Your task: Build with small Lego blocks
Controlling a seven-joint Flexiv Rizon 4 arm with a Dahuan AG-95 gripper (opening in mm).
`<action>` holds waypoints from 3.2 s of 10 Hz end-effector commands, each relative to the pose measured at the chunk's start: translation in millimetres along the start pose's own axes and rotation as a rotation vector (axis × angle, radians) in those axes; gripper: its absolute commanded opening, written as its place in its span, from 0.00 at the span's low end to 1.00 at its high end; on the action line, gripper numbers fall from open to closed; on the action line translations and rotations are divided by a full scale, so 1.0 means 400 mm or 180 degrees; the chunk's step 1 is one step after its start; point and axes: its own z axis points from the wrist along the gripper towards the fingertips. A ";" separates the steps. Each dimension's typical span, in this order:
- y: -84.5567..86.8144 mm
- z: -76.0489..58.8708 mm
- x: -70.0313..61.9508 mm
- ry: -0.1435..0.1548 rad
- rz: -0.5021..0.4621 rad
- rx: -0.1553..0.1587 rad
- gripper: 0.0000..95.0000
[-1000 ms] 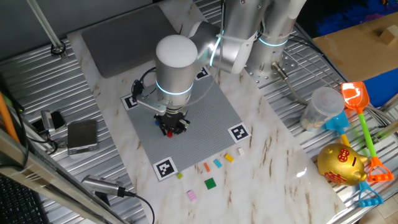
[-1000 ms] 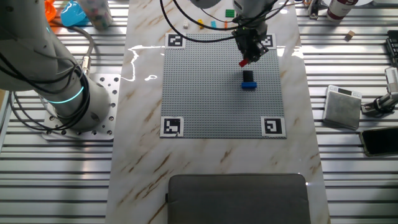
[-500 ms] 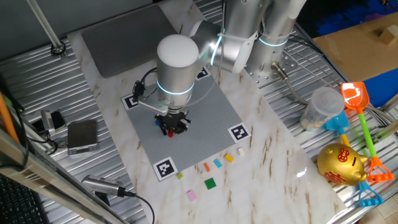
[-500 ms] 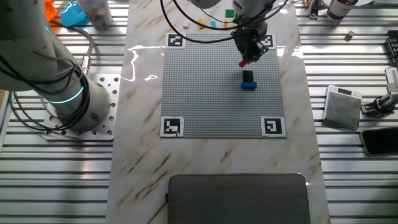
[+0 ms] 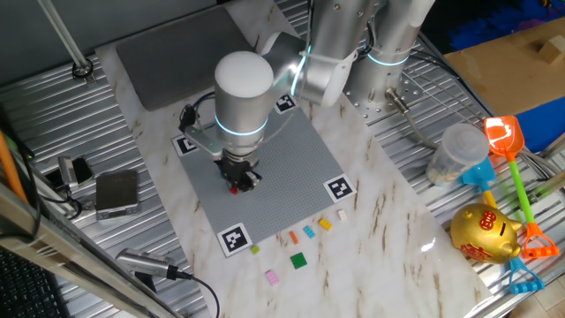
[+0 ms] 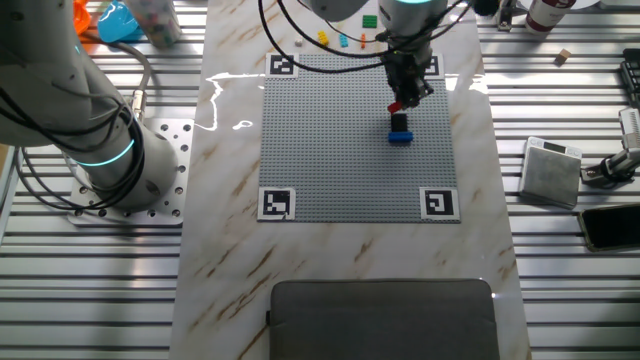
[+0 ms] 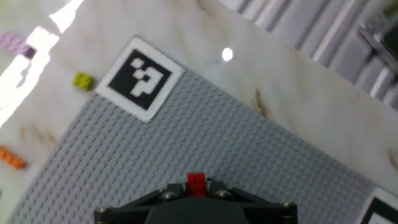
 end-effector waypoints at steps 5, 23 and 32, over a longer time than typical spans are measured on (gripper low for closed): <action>-0.043 0.045 0.002 -0.0055 0.0777 -0.0006 0.00; -0.051 0.049 0.007 -0.0007 0.1047 0.0022 0.00; -0.051 0.047 0.006 0.0009 0.1038 0.0039 0.00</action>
